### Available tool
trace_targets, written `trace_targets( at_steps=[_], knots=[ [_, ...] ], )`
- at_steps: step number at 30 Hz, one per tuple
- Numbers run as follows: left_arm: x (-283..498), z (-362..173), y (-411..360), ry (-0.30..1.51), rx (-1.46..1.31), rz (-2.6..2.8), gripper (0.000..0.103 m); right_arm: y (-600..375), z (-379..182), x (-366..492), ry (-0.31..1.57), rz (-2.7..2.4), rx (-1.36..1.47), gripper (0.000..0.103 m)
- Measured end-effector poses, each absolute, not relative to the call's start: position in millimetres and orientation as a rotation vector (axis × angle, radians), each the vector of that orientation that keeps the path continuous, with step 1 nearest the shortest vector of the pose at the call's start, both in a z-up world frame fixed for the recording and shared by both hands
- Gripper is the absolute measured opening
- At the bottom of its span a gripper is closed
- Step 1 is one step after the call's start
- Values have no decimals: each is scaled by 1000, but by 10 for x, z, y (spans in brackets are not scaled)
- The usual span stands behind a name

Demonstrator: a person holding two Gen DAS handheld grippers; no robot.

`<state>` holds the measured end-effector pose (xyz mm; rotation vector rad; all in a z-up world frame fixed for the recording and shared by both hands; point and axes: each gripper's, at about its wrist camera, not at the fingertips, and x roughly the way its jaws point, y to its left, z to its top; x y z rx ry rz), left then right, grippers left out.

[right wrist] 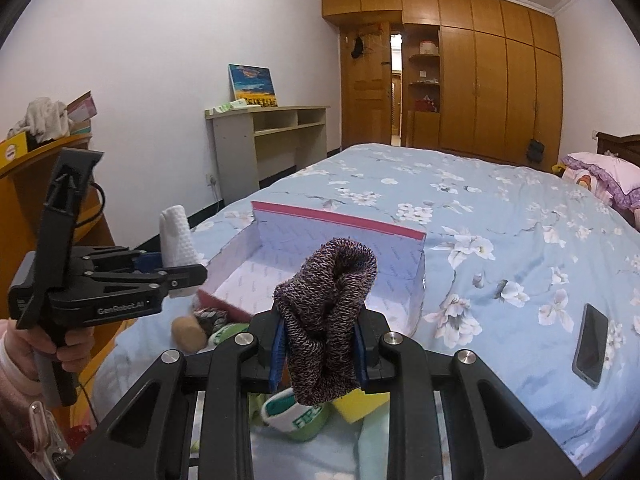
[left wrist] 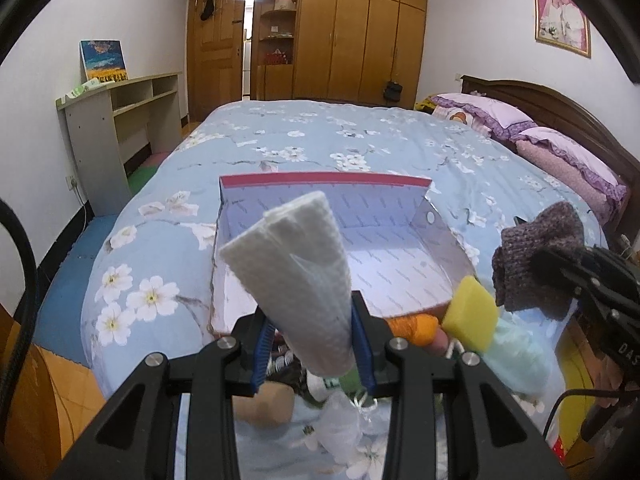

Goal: Organize soft objects
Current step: 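Lift the white cloth with the left tool while the right tool carries the sock over the box, then lower and release the white cloth into the box while the right tool releases the sock there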

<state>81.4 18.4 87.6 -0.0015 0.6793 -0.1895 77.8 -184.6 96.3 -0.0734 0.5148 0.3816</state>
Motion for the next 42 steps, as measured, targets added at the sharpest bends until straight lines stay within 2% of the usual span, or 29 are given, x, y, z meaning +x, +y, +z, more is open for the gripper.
trace_targets(
  at_steps=[9, 22, 37, 42],
  knots=[
    [1265, 853, 186, 707, 8, -165, 36, -1847, 860, 1229, 563, 376, -86, 27],
    [1958, 548, 185, 793, 22, -126, 36, -1902, 608, 1918, 656, 358, -83, 27],
    [2343, 292, 154, 826, 53, -77, 37, -1968, 331, 2333, 736, 339, -52, 27],
    [2398, 232, 119, 833, 73, -73, 43, -1955, 272, 2419, 758, 337, -56, 27]
  ],
)
